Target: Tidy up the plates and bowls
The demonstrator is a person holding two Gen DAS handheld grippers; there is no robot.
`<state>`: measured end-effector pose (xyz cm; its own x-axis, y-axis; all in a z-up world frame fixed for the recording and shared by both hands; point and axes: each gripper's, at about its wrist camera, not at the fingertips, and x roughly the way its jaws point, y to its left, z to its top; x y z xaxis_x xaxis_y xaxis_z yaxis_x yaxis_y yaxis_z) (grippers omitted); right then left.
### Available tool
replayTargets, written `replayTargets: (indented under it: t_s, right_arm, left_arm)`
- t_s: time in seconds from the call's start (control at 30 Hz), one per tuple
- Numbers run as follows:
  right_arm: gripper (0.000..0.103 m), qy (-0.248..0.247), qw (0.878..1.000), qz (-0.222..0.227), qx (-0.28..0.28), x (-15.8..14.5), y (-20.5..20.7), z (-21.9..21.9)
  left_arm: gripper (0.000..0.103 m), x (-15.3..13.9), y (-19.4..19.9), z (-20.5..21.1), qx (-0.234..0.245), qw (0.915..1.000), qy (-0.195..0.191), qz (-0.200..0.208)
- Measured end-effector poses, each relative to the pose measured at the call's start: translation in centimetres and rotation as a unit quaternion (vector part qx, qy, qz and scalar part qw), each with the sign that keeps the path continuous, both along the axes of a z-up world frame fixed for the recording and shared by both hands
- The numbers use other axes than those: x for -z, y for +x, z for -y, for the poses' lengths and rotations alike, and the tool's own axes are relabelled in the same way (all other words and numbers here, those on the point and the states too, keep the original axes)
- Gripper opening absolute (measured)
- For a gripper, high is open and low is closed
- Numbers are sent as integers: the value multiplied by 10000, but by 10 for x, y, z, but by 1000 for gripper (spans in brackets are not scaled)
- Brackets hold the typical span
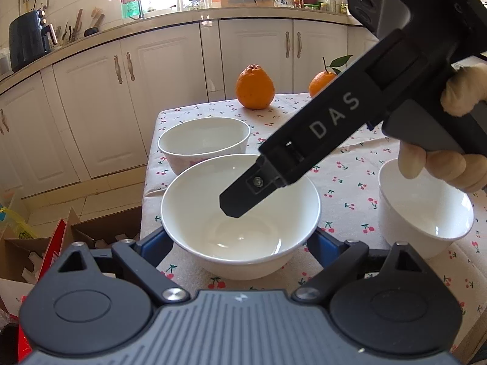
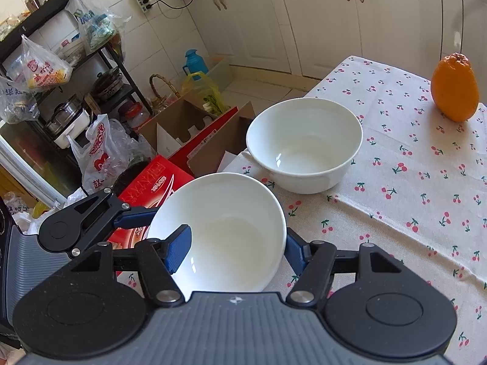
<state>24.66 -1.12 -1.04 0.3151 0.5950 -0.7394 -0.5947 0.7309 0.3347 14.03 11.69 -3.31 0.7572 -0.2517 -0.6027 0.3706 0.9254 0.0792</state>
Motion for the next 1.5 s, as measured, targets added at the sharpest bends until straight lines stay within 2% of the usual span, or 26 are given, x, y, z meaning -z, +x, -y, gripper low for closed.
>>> replayTargets:
  t_s: [0.6,0.83,1.13,1.5]
  right_arm:
    - [71,246,9995,131,116,-36,-57,52]
    - [71,297,9987,320,251,-47,-72,78]
    - [71,232,9971,449,572,-53,-87,116]
    - [71,151,9953,360,885,-42,-97,147]
  left_arm:
    - [94,-38,-44,36,313,9994,29,117]
    - [94,-49,-51,59,514,9983,74,265]
    - [94,-46,-52,90,819,9964,-19,225]
    - [94,-36,-46,114,1122,9937,-85,-3]
